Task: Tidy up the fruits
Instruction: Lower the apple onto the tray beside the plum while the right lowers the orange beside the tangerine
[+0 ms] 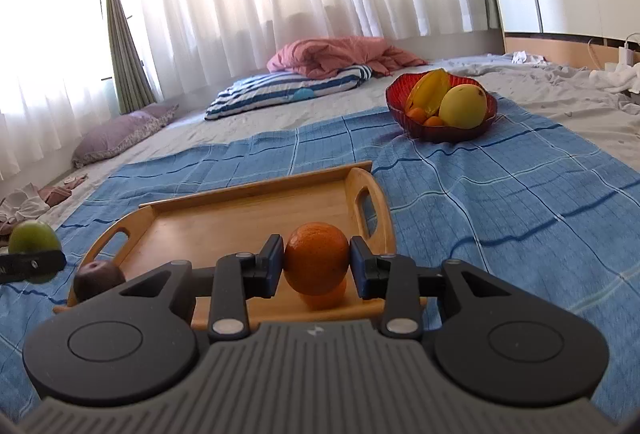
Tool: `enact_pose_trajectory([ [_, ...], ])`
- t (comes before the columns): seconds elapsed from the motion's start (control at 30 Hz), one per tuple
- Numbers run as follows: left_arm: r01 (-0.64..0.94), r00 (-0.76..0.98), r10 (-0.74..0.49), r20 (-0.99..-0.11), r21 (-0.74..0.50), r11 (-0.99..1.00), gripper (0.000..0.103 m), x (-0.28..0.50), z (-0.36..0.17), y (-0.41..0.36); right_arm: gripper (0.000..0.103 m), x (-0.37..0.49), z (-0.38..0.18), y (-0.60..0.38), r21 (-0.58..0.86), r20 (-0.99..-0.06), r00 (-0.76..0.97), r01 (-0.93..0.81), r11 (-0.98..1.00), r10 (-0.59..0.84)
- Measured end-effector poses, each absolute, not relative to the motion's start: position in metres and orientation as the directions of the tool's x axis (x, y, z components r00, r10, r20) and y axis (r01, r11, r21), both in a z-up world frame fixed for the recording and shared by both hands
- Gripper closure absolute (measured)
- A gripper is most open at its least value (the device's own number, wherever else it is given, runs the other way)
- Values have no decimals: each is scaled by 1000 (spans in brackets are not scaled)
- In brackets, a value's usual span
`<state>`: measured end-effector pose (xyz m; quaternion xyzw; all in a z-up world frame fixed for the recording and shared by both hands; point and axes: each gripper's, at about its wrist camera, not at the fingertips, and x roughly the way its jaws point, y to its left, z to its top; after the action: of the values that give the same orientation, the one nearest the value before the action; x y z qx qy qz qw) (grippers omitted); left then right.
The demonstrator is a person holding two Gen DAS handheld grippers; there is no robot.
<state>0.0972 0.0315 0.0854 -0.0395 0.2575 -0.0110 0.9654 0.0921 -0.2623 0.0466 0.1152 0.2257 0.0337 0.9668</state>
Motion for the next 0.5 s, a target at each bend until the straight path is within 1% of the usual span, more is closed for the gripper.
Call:
enact_pose_trajectory([
  [0.17,1,846,-59,-530,-110,994,44,128,97,36,63,122,54,-267,245,-477,867,-25,969,143],
  [0.37,-7,780,-89,-619,-151,989,44,173,94,42,63,173,55,-271,267,-618,762,-30,963,195],
  [0.5,-21,747,-74,-661,-135,991,44,196,86,39,63,191,50,-270,257,-660,727,-14,966,186],
])
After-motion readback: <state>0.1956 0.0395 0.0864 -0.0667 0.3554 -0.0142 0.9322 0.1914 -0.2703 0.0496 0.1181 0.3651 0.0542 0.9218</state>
